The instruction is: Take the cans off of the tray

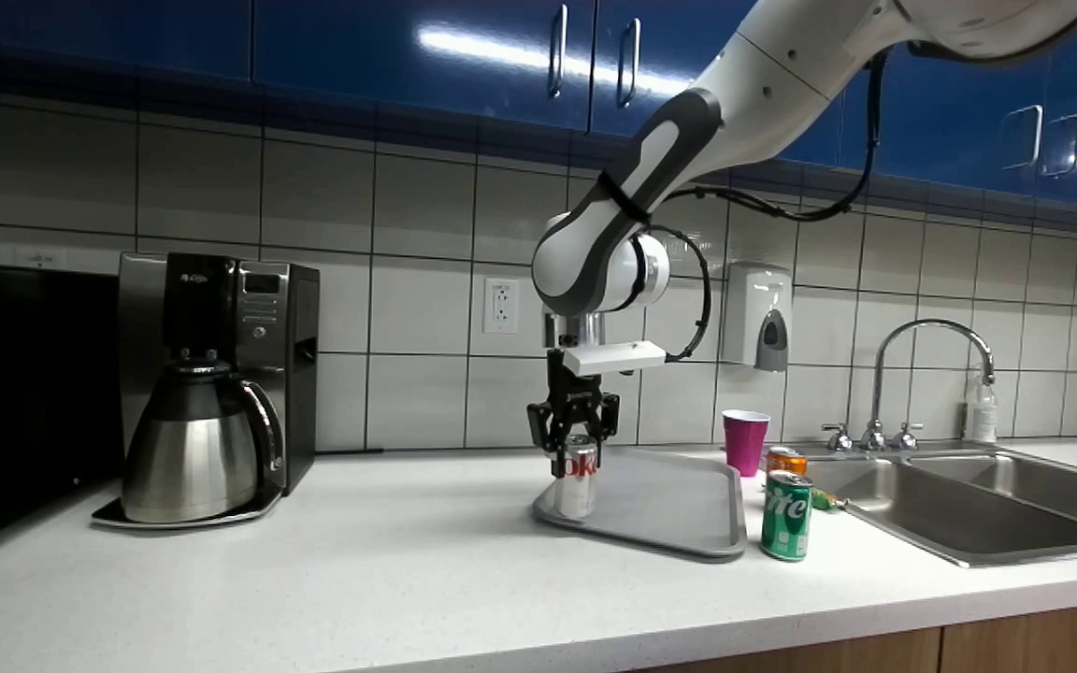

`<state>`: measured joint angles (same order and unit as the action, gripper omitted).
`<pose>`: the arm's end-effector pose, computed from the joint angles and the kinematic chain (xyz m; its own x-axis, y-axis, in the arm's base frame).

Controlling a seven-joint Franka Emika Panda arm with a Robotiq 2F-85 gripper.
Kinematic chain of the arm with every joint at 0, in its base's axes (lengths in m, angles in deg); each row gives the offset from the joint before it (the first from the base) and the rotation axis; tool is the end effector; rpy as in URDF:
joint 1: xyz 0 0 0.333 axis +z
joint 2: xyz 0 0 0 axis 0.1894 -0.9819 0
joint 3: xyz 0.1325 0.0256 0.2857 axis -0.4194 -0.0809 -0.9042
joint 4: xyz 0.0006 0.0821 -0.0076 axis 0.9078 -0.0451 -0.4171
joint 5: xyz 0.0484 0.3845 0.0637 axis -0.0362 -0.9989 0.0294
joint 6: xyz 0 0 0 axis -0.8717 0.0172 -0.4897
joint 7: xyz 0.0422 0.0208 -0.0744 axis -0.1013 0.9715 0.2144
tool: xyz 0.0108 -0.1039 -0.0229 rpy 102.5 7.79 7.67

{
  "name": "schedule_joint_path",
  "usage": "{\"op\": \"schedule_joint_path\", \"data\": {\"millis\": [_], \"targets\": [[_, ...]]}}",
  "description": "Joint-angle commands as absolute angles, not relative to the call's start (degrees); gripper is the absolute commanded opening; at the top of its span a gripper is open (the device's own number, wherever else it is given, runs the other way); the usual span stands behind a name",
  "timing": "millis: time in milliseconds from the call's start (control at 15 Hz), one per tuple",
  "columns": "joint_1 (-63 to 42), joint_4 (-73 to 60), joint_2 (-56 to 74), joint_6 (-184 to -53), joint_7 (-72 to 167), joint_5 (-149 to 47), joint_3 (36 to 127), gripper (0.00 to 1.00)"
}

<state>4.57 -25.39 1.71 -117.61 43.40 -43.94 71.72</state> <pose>0.5777 0.2191 0.2691 0.9438 0.3303 -0.0092 0.3299 -0.9401 0.0862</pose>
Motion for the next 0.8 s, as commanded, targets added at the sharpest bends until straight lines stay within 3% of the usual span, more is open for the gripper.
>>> {"op": "schedule_joint_path", "data": {"millis": [0,733], "targets": [[4.9,-29.3,5.8,-118.0,42.0,-44.4,70.7,0.38],[6.1,-33.8,8.2,-118.4,41.0,-44.9,68.1,0.38]]}}
